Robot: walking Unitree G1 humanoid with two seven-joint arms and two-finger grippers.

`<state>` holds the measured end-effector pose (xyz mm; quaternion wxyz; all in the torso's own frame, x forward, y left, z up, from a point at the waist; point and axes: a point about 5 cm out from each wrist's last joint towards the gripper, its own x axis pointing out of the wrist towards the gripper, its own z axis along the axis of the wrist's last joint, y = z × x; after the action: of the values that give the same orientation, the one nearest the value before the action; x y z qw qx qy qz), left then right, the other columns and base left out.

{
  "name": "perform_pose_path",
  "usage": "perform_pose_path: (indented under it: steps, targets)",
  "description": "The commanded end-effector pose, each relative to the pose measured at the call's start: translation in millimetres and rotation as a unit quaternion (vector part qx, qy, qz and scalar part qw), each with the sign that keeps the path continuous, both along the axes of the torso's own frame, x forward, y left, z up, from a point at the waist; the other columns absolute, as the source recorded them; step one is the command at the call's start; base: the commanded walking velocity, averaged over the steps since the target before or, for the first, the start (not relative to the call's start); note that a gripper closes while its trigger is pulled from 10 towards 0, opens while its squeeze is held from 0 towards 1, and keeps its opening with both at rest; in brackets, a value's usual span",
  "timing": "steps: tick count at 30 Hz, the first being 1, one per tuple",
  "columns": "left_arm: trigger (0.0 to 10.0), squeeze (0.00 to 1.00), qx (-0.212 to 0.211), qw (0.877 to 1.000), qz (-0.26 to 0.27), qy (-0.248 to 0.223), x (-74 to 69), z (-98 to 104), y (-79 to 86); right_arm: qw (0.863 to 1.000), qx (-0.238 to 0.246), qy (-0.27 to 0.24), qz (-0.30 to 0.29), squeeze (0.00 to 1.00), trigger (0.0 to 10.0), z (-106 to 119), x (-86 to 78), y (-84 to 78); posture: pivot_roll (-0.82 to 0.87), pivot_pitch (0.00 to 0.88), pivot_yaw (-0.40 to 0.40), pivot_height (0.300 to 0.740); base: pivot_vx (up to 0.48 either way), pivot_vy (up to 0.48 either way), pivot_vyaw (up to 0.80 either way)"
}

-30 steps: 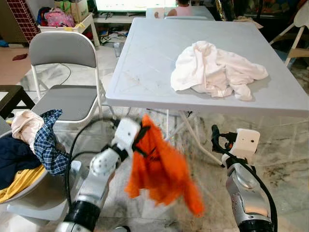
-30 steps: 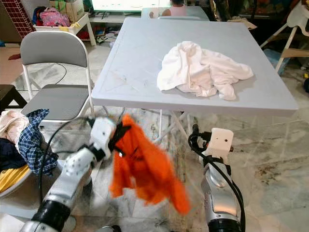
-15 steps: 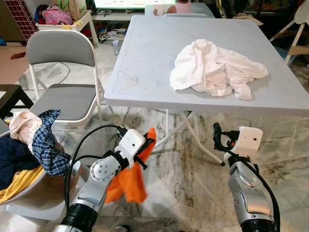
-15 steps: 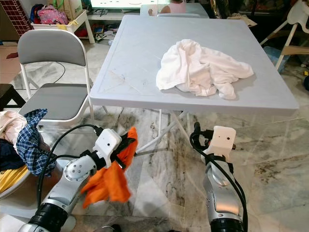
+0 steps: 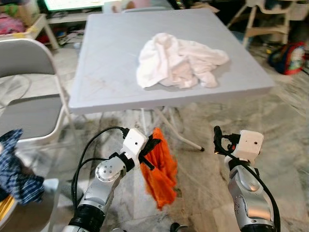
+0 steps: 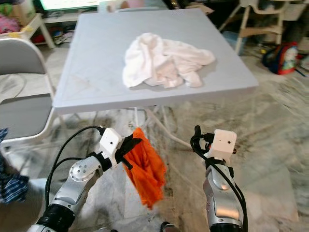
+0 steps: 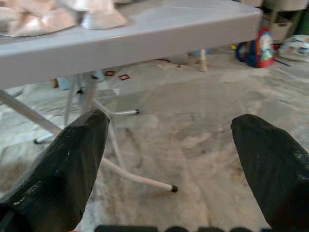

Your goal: Hang hanger

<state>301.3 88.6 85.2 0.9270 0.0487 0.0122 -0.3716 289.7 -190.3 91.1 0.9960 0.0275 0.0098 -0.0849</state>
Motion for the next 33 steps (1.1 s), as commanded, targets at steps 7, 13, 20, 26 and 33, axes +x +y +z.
perform_pose_path:
  steps: [7, 13, 20, 26, 33]
  targets:
    - [10.0, 0.0, -0.011, 1.0, -0.017, 0.004, 3.2, 4.1, -0.7, 1.0, 0.0, 0.003, -0.003, 0.0, 10.0, 0.1, -1.5, 0.4, -0.01, 0.127, 0.028, 0.74, 0.0, 0.0, -0.8]
    - [10.0, 0.0, -0.009, 0.999, -0.035, 0.009, -0.4, 0.7, -6.0, 1.0, -0.001, 0.004, -0.001, 0.0, 10.0, -0.4, -0.4, 1.2, -0.01, 0.127, 0.026, 0.74, 0.266, 0.0, -0.8]
    - [10.0, 0.0, -0.012, 0.999, -0.036, 0.011, -1.4, -0.5, -8.5, 1.0, -0.002, 0.004, -0.001, 0.0, 10.0, 0.0, -0.3, 1.7, -0.01, 0.129, 0.023, 0.74, 0.308, 0.0, -0.8]
    - [10.0, 0.0, -0.014, 0.999, -0.04, 0.013, -1.9, -1.3, -11.5, 1.0, -0.005, 0.003, -0.001, 0.0, 10.0, 1.2, 0.1, 0.3, -0.02, 0.135, 0.019, 0.74, 0.319, 0.0, -0.8]
    - [10.0, 0.0, -0.015, 0.999, -0.041, 0.014, -2.0, -1.9, -13.3, 1.0, -0.008, 0.005, -0.002, 0.0, 10.0, 1.3, -0.5, -1.1, -0.02, 0.138, 0.015, 0.74, 0.322, 0.0, -0.8]
